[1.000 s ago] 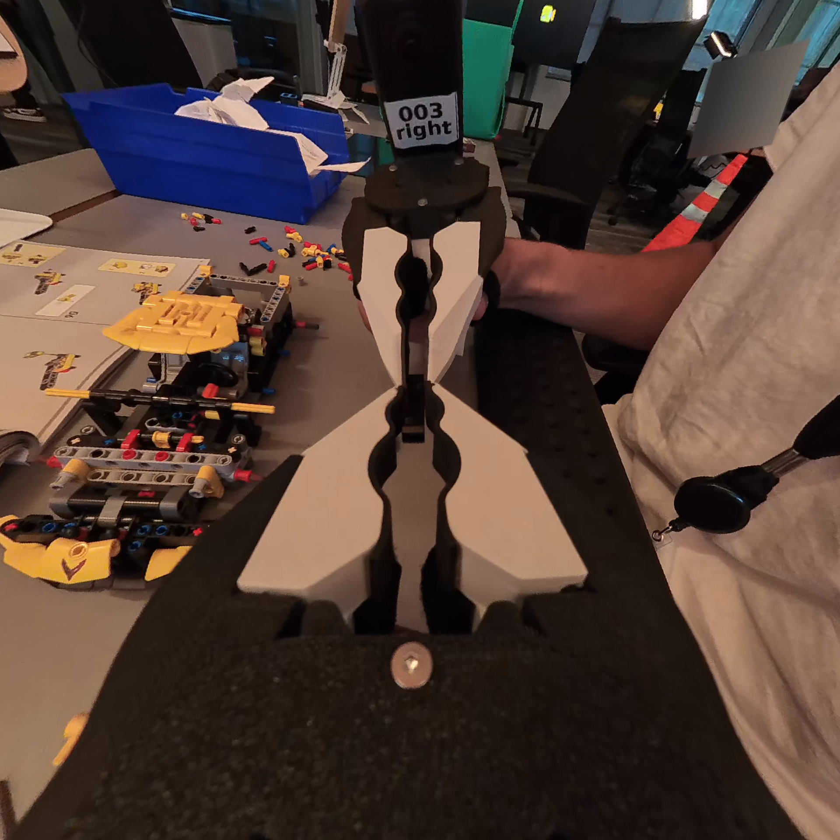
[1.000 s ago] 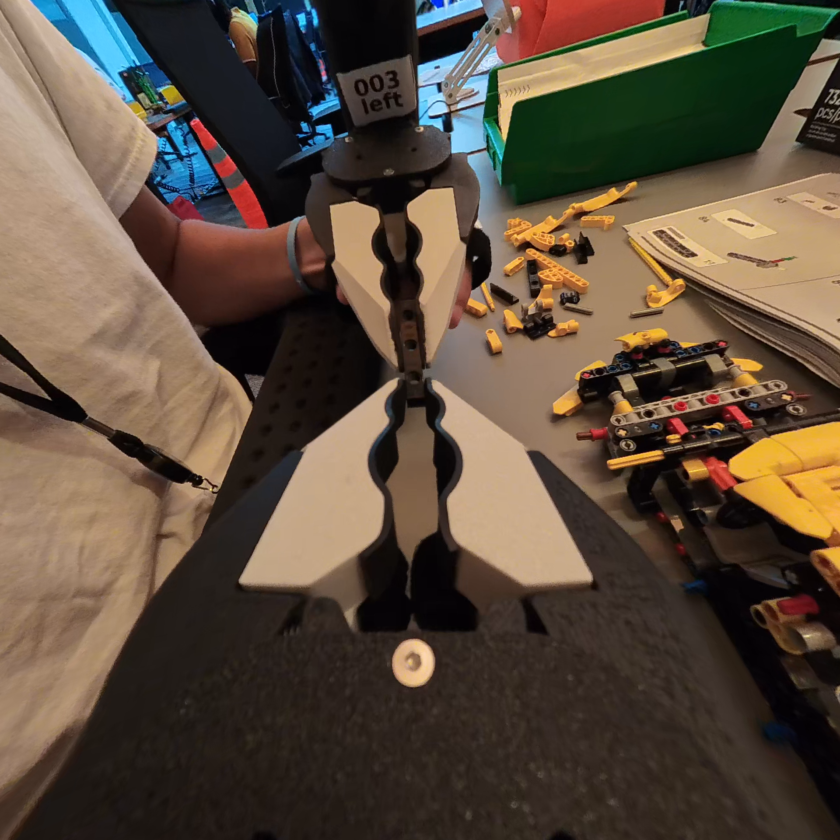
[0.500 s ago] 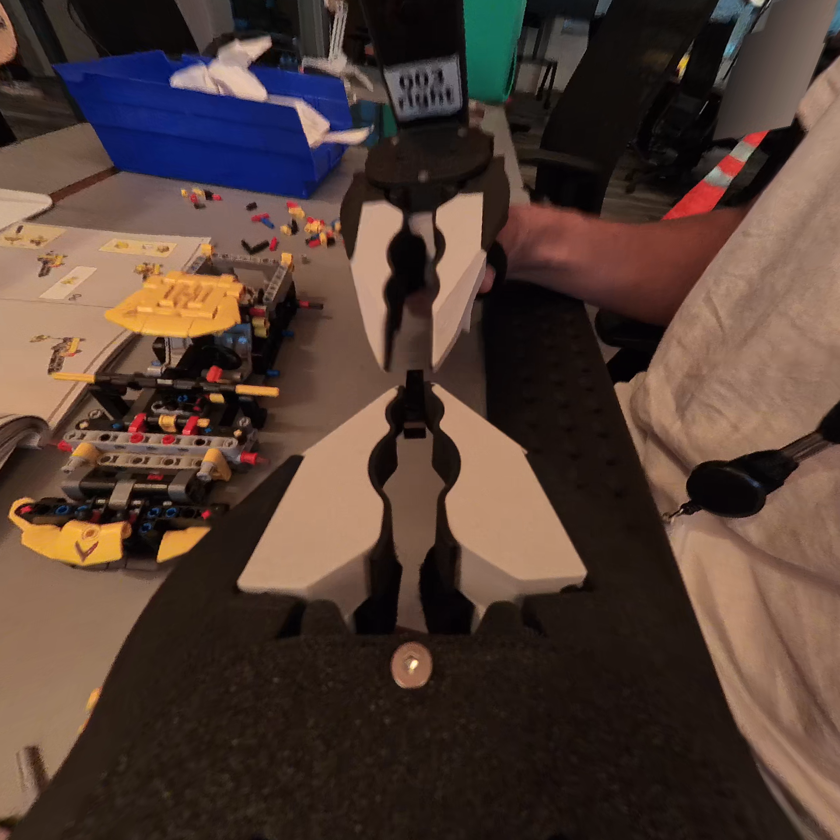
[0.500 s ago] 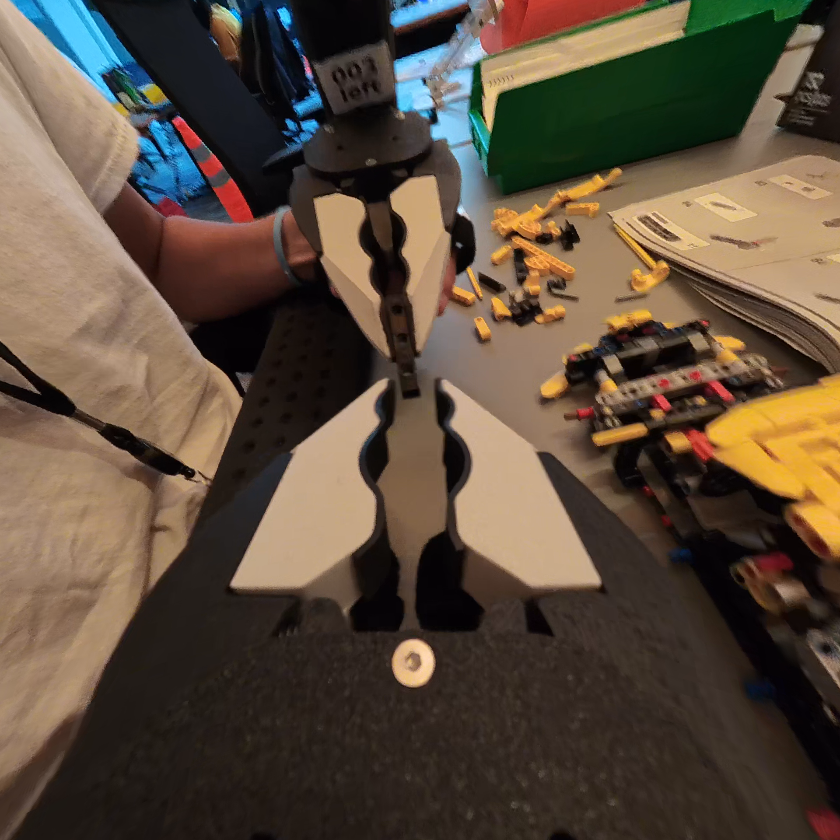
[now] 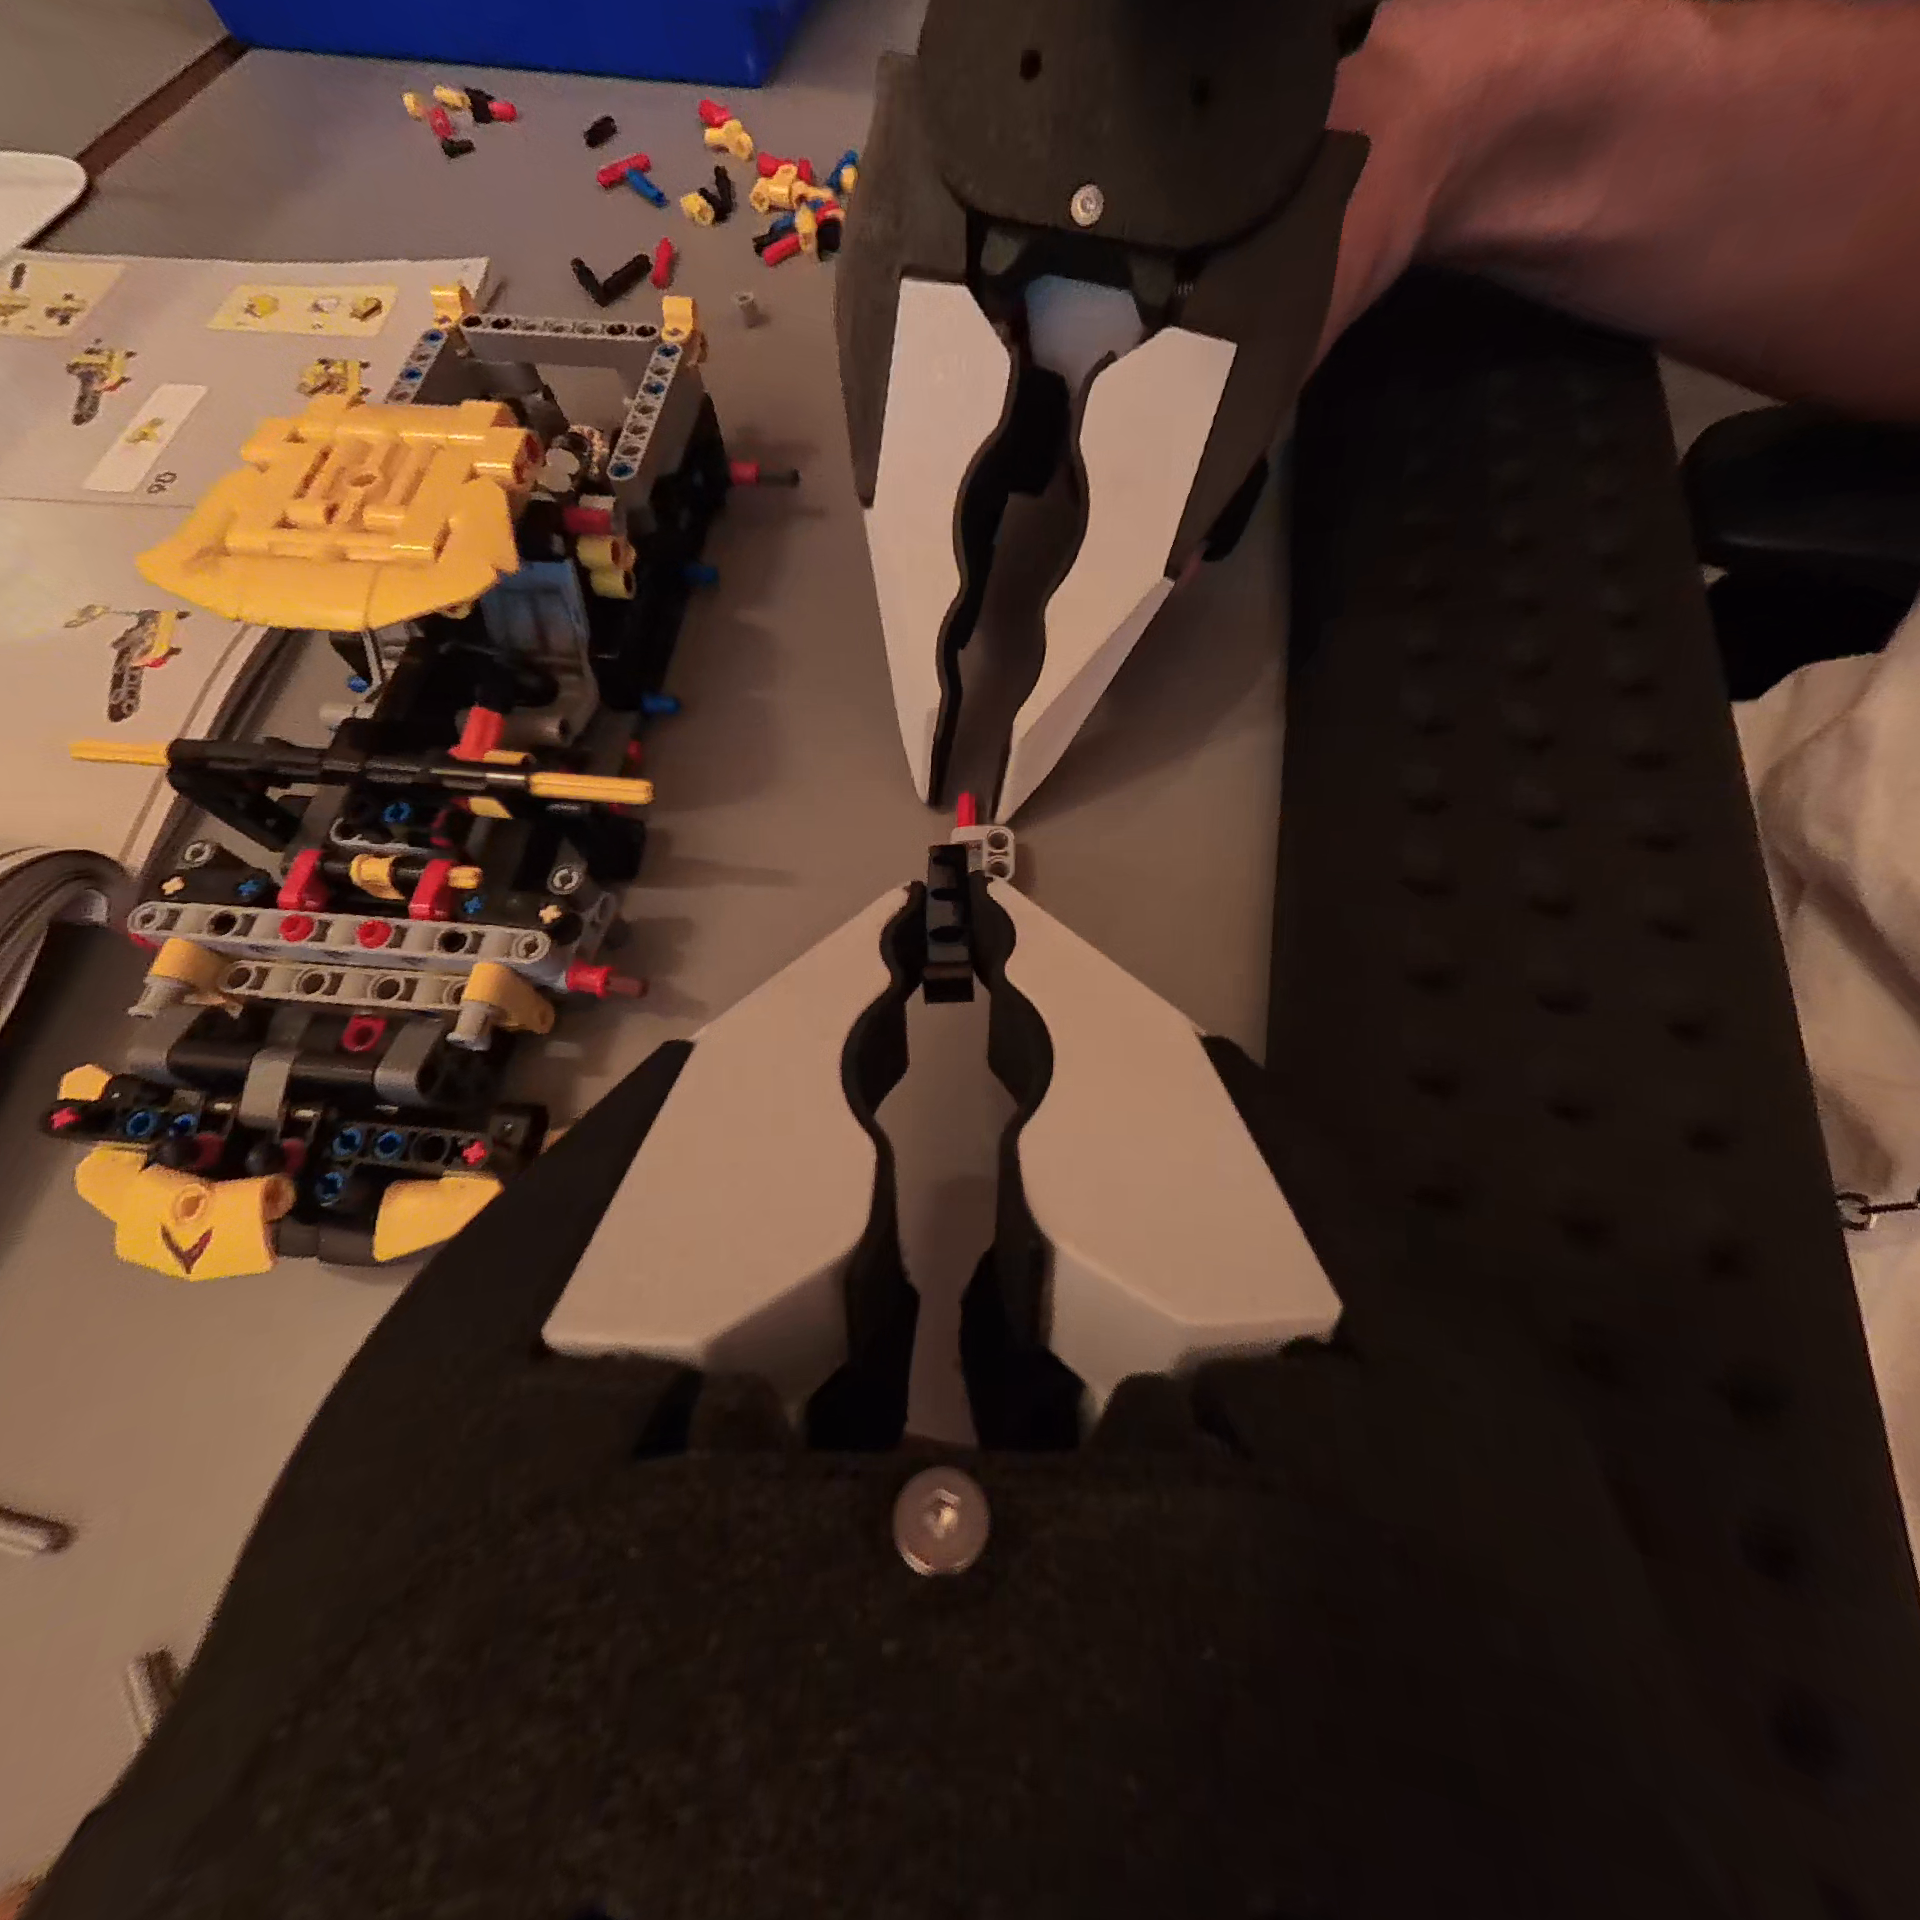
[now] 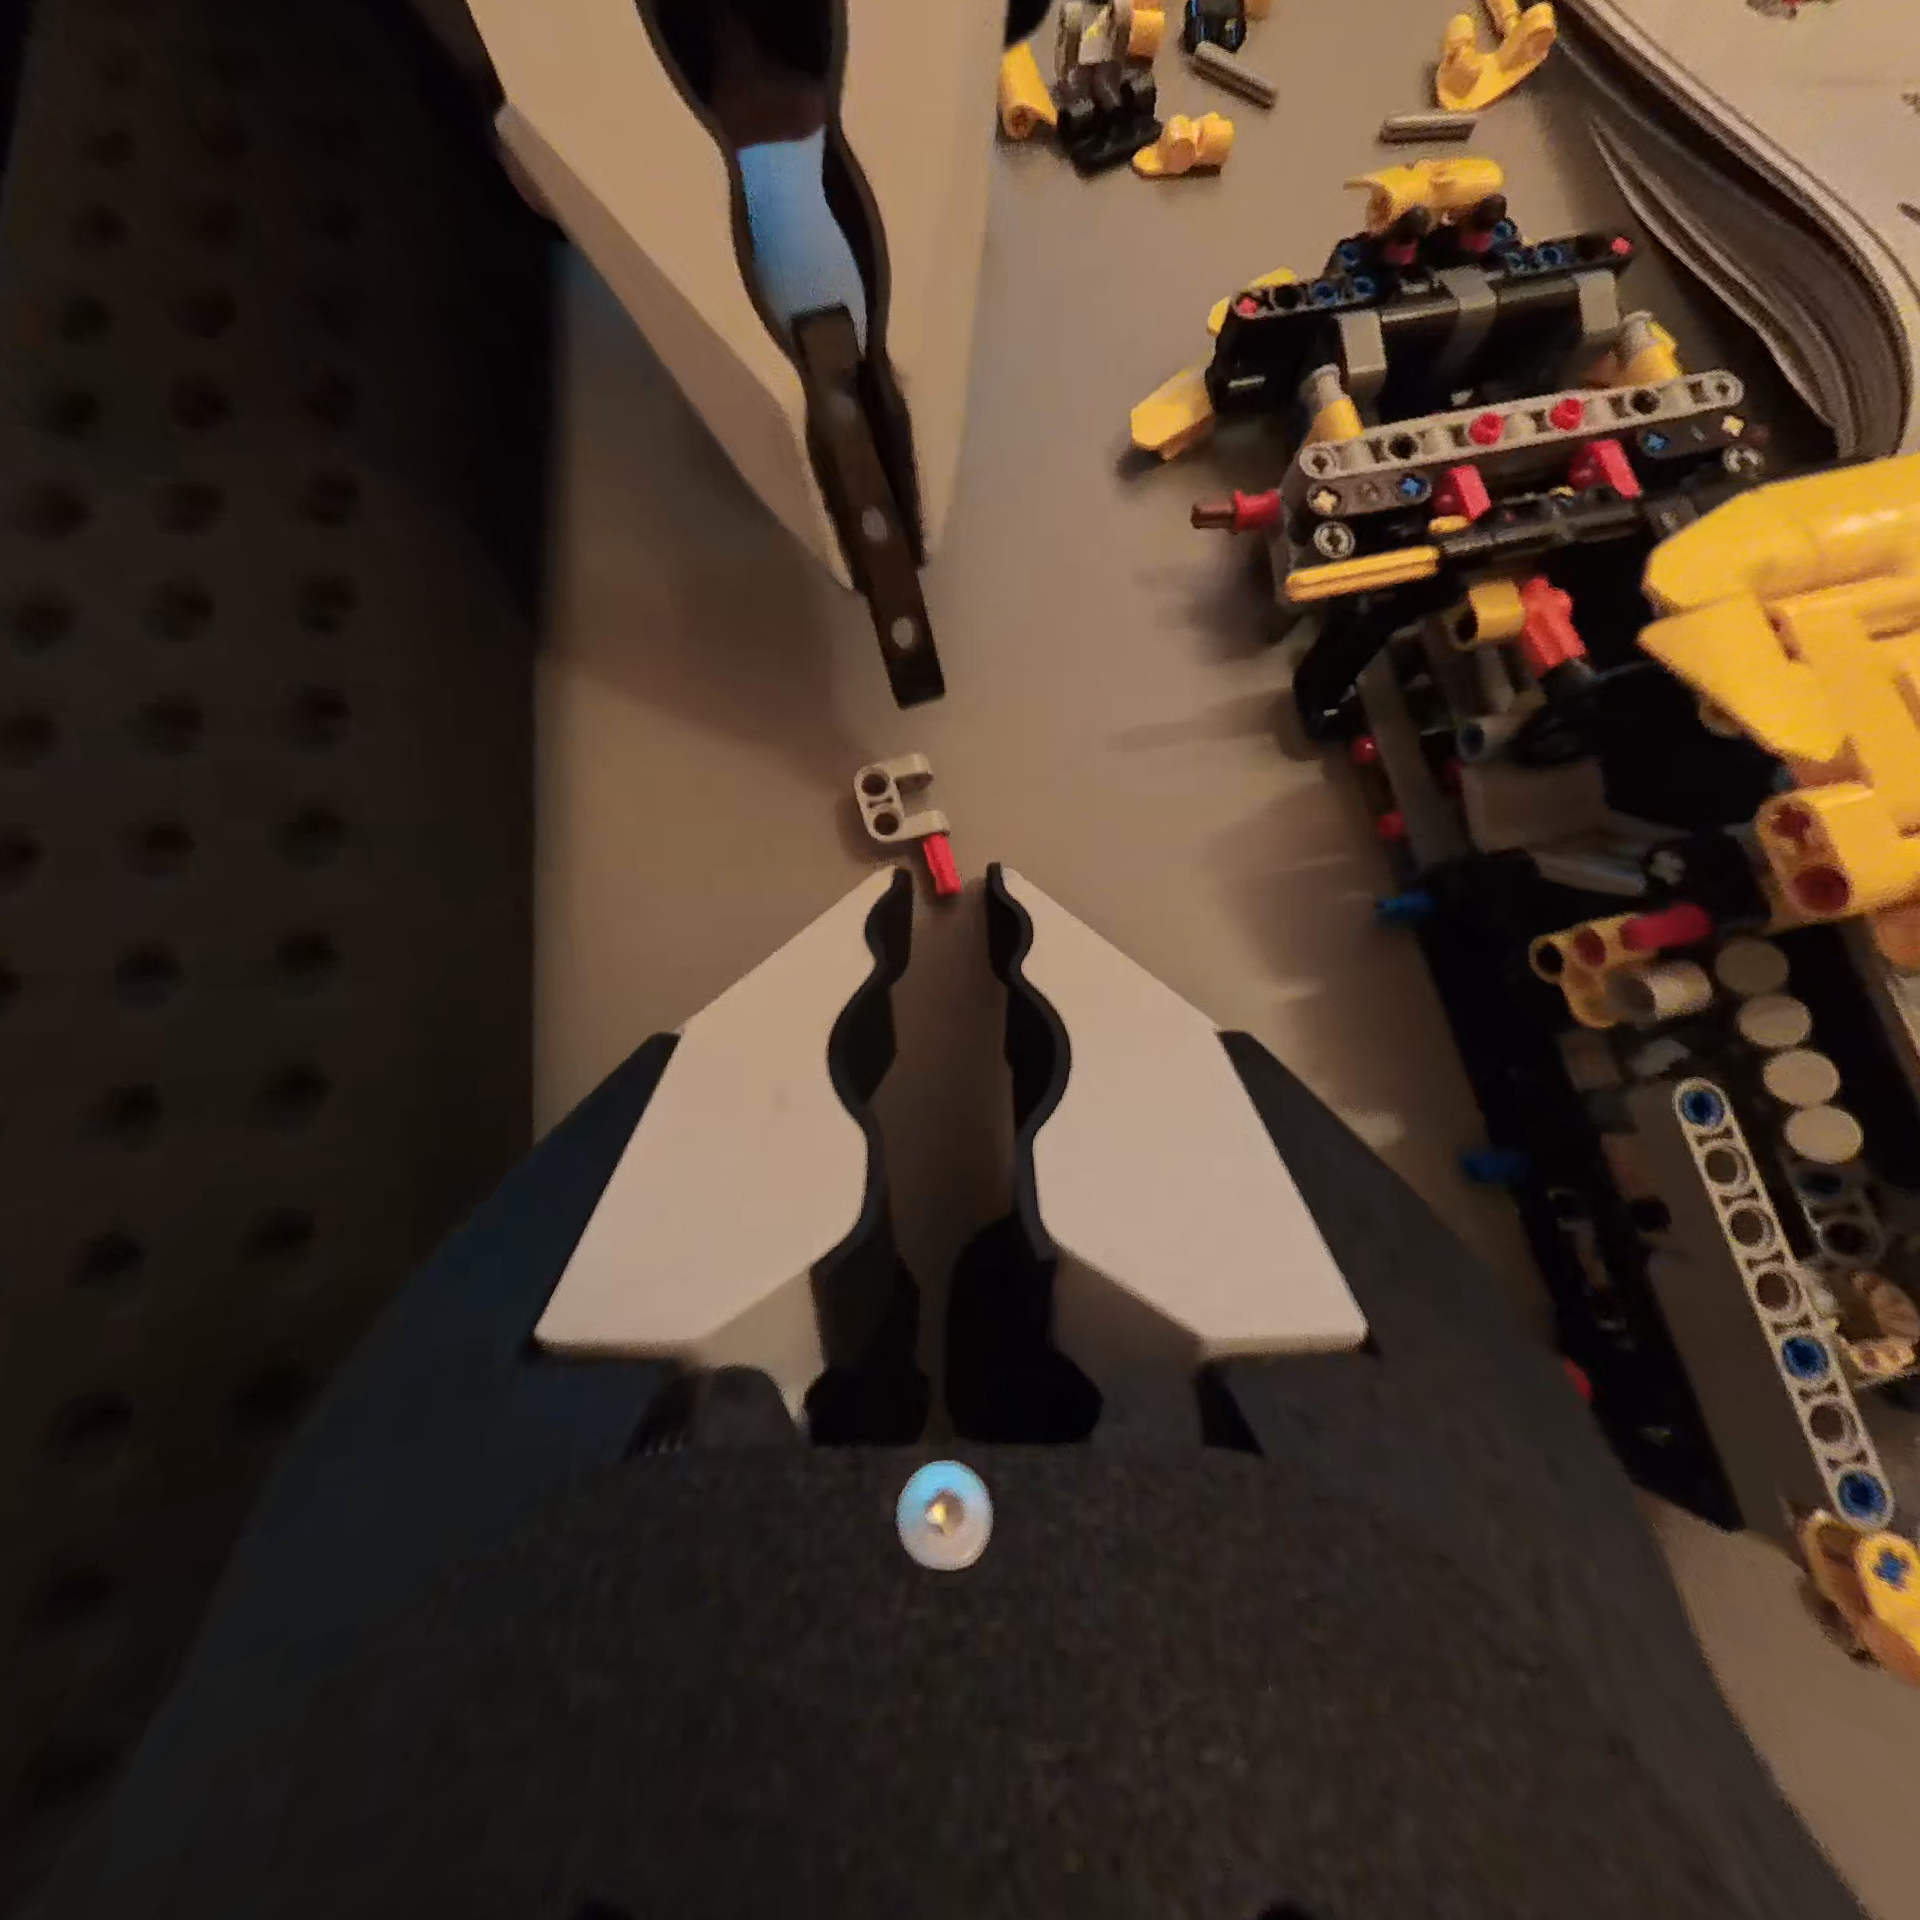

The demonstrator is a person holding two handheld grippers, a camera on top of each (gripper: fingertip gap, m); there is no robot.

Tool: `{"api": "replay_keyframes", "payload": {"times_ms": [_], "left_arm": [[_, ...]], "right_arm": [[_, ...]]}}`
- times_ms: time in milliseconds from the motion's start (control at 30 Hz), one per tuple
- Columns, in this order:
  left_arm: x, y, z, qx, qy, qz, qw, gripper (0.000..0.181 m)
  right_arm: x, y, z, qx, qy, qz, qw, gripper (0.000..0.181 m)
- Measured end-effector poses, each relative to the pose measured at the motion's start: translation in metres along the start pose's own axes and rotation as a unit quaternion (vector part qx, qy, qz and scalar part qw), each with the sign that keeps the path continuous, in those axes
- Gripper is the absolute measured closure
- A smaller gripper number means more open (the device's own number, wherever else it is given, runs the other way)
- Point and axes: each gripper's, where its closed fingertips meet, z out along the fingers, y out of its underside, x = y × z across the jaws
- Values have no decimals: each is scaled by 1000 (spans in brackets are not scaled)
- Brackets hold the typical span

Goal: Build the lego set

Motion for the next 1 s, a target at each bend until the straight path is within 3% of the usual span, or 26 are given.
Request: {"api": "replay_keyframes", "payload": {"times_ms": [100,467,733,1000], "left_arm": [[0,-2,5,-10,-6,5,1000,174],[-10,-1,12,-44,-60,38,996,174],[-11,-3,8,-61,-78,72,992,174],[-10,2,11,-89,-101,117,984,174]], "right_arm": [[0,-2,3,-7,10,-18,1000,177],[4,-17,-5,-59,98,-91,989,177],[6,-24,-8,-128,144,-192,962,177],[2,-28,-5,-141,145,-199,959,177]]}}
